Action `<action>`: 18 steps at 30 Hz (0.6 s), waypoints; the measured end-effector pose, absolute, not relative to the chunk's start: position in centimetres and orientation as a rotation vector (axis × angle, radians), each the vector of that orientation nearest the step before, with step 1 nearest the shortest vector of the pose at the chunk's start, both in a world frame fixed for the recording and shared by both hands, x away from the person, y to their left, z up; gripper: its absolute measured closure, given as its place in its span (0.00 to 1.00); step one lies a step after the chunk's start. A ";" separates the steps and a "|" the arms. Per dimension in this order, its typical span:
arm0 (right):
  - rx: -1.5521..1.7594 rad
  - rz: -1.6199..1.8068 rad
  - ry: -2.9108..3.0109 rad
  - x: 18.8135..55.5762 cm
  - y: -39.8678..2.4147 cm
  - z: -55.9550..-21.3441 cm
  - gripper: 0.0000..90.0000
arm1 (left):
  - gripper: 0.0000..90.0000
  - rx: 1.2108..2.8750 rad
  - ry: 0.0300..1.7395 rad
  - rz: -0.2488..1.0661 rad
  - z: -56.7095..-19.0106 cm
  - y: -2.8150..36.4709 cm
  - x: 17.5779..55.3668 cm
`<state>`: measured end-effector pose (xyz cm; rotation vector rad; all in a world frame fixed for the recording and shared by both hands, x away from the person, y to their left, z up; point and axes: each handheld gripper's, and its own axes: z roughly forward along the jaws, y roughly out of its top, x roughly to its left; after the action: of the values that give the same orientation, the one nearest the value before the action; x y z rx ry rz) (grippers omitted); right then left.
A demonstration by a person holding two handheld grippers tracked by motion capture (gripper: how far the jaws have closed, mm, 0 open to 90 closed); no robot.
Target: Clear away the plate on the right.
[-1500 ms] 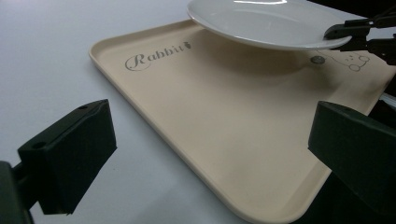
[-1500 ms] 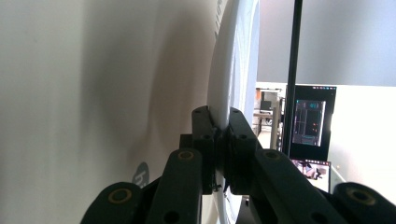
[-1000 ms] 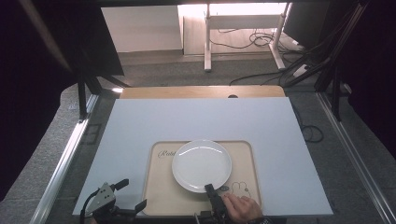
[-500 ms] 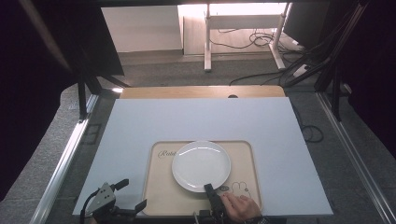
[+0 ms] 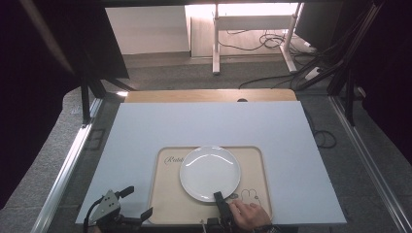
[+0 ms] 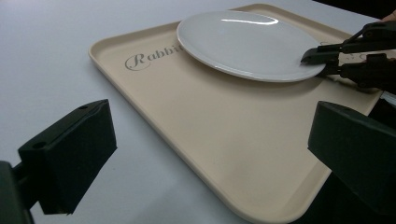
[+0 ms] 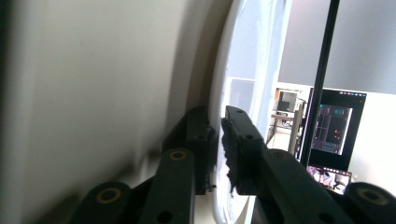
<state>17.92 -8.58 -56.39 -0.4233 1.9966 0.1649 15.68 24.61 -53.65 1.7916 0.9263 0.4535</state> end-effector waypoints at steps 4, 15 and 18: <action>-0.412 0.176 1.997 18.0 -8.6 -56.2 0.83 | 0.01 1.793 0.927 0.453 -53.7 24.6 15.7; -0.388 0.197 1.980 18.3 -8.8 -55.8 0.66 | 0.01 1.793 0.928 0.453 -53.7 24.6 15.7; -0.386 0.199 1.982 18.4 -8.9 -55.6 0.62 | 0.01 1.794 0.929 0.453 -53.7 24.6 15.7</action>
<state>18.39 -8.89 -55.62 -0.3860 1.9819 0.1988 15.69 24.58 -53.66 1.7943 0.9290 0.4535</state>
